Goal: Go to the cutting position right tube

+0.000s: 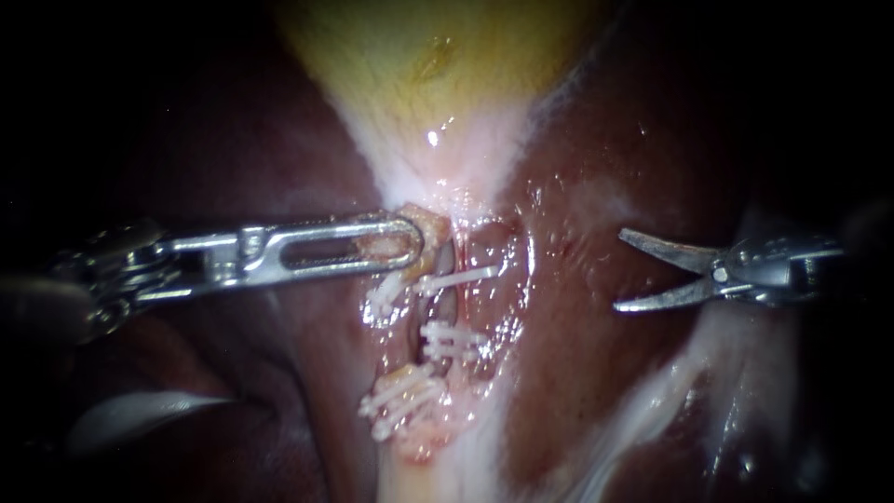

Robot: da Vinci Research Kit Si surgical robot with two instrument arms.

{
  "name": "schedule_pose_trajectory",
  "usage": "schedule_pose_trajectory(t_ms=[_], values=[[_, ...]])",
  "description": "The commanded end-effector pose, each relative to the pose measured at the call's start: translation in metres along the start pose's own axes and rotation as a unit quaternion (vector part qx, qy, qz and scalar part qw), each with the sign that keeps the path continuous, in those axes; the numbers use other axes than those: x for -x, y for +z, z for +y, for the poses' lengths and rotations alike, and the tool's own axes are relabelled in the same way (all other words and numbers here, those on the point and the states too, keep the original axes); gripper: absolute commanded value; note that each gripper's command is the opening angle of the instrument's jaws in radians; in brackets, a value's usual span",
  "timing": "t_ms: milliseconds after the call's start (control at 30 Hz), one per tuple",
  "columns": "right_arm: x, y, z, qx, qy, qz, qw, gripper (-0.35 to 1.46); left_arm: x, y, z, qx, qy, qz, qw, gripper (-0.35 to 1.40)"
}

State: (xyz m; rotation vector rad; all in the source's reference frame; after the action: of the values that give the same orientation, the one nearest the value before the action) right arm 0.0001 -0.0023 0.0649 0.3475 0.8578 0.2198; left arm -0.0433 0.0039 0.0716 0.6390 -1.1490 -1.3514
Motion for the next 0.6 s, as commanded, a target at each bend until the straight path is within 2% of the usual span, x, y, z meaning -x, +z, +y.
schedule_pose_trajectory(t_ms=[33, 267, 433, 600], values=[[0.0, 0.0, 0.0, 0.0, 0.0, 0.0, 1.0, 1.45, 0.0, 0.0, 0.0, 0.0, 0.0, 0.0, 1.0, -0.35], [-0.0001, 0.0, -0.0001, 0.0, 0.0, 0.0, 1.0, 1.45, 0.0007, -0.0008, -0.0003, -0.002, -0.002, 0.002, 1.0, -0.35], [-0.0001, 0.0, -0.0001, 0.0, 0.0, 0.0, 1.0, 1.45, 0.0023, -0.0026, -0.0014, -0.002, -0.007, 0.006, 1.0, -0.35], [-0.0001, 0.0, -0.0002, 0.0, 0.0, 0.0, 1.0, 1.45, 0.0041, -0.0049, -0.0032, -0.007, -0.014, -0.01, 0.9998, -0.35]])
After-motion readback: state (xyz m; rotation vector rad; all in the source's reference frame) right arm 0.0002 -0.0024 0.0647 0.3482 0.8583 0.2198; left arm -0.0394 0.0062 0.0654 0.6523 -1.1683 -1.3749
